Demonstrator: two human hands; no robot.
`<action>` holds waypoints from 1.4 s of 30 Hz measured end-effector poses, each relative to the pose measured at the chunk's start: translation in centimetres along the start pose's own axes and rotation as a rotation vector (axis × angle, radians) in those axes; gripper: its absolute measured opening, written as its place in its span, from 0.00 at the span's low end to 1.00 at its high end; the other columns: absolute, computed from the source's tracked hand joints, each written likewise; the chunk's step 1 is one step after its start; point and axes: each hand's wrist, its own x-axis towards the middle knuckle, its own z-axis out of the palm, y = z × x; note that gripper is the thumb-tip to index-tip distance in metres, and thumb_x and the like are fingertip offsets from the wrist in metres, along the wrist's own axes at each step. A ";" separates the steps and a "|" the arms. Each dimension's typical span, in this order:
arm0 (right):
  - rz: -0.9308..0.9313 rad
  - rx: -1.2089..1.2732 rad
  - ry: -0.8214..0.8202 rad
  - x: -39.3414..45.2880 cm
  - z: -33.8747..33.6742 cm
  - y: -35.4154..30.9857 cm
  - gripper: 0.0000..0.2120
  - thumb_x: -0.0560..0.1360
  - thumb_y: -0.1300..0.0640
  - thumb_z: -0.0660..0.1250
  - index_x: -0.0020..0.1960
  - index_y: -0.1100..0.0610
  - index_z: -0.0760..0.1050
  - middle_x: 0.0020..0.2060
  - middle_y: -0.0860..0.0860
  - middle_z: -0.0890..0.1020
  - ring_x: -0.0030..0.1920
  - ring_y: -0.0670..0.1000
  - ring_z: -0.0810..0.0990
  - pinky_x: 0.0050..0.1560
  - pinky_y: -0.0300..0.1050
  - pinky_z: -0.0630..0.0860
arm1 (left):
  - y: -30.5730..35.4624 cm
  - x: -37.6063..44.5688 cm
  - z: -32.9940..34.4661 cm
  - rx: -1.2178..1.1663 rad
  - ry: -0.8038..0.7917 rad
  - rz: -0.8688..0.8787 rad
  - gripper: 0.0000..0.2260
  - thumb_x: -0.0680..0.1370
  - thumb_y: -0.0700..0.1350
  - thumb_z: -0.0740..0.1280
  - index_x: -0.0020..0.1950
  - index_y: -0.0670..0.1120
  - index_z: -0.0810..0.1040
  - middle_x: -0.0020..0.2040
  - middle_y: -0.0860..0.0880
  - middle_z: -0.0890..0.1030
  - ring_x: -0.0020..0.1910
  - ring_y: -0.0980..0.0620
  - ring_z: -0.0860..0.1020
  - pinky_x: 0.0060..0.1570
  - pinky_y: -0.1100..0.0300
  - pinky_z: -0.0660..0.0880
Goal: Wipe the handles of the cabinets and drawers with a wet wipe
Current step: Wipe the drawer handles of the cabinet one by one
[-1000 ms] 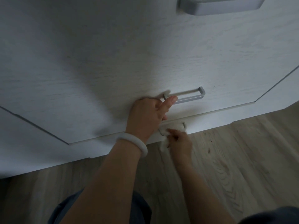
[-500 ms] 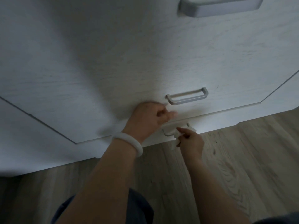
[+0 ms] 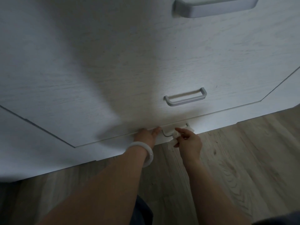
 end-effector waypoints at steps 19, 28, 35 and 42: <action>-0.164 -0.322 0.200 0.2 0.1 -1.6 0.10 0.77 0.59 0.68 0.56 0.61 0.81 0.49 0.51 0.74 0.46 0.48 0.75 0.46 0.34 0.70 | -0.9 1.0 1.1 0.303 0.072 -0.012 0.35 0.72 0.72 0.58 0.60 0.42 0.77 0.61 0.41 0.79 0.60 0.39 0.76 0.59 0.49 0.72; -0.195 -0.348 0.089 -0.3 2.3 -1.4 0.04 0.76 0.62 0.68 0.48 0.61 0.81 0.48 0.52 0.76 0.42 0.46 0.74 0.48 0.39 0.73 | -0.9 1.3 0.8 0.246 -0.016 0.030 0.37 0.68 0.75 0.58 0.59 0.46 0.80 0.60 0.45 0.81 0.59 0.43 0.77 0.60 0.49 0.73; -0.086 -0.186 0.229 0.7 1.0 -1.6 0.03 0.76 0.60 0.68 0.47 0.57 0.81 0.49 0.53 0.75 0.45 0.51 0.78 0.45 0.40 0.73 | -0.6 0.9 -0.4 0.102 -0.071 0.251 0.16 0.78 0.54 0.66 0.56 0.44 0.83 0.57 0.45 0.83 0.58 0.47 0.80 0.56 0.61 0.73; -0.171 -0.297 0.088 -1.1 2.3 -1.3 0.06 0.76 0.60 0.68 0.51 0.60 0.81 0.51 0.52 0.72 0.46 0.48 0.75 0.48 0.36 0.71 | -0.6 1.1 -0.5 0.120 -0.017 0.409 0.10 0.76 0.42 0.69 0.57 0.45 0.83 0.55 0.47 0.84 0.56 0.51 0.80 0.58 0.63 0.72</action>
